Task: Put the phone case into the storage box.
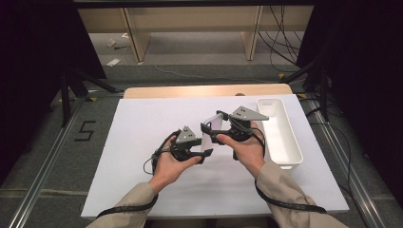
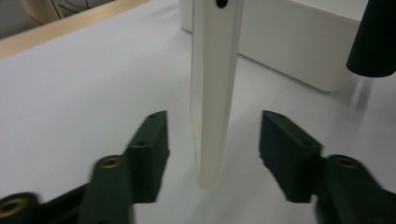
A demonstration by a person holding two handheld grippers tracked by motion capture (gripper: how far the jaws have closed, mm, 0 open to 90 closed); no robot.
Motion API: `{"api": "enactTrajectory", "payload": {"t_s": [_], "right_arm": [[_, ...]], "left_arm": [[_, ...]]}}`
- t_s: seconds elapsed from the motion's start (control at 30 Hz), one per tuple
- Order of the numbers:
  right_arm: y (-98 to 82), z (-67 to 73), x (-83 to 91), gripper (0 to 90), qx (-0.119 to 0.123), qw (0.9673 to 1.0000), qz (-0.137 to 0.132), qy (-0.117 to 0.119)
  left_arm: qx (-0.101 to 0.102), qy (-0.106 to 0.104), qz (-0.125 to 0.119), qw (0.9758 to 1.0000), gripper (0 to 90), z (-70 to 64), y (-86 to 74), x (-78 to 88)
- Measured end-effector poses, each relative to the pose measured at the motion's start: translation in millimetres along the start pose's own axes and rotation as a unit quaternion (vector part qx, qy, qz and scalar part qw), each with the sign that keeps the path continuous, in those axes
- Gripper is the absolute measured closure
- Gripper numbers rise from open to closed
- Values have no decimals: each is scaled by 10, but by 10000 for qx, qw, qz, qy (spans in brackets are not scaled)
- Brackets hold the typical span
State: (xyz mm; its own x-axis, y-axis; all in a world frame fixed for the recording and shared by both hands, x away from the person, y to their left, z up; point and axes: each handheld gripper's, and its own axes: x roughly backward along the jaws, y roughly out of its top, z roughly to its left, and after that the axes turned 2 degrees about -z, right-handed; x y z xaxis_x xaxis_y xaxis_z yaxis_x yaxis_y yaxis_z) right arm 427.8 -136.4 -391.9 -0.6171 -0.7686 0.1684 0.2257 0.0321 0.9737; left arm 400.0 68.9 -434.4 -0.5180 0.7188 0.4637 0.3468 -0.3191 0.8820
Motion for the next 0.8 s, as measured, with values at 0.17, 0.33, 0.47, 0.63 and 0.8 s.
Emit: {"api": "enactTrajectory", "payload": {"t_s": [0.17,0.33,0.47,0.63,0.8], "right_arm": [[19,-29,33,187,29,10000,-31,-54],[28,-49,60,187,24,10000,-30,-77],[39,-71,91,187,23,9999,-43,-110],[51,-100,119,187,35,9999,-58,-153],[76,-122,147,187,13,9998,-100,-191]], "left_arm": [[-48,-82,18,10000,94,15,6,72],[-306,-100,193,9993,0,55,-21,138],[-378,63,366,9986,0,101,-44,219],[-446,90,384,9982,0,171,-83,317],[-432,84,353,9984,0,234,-129,387]]}}
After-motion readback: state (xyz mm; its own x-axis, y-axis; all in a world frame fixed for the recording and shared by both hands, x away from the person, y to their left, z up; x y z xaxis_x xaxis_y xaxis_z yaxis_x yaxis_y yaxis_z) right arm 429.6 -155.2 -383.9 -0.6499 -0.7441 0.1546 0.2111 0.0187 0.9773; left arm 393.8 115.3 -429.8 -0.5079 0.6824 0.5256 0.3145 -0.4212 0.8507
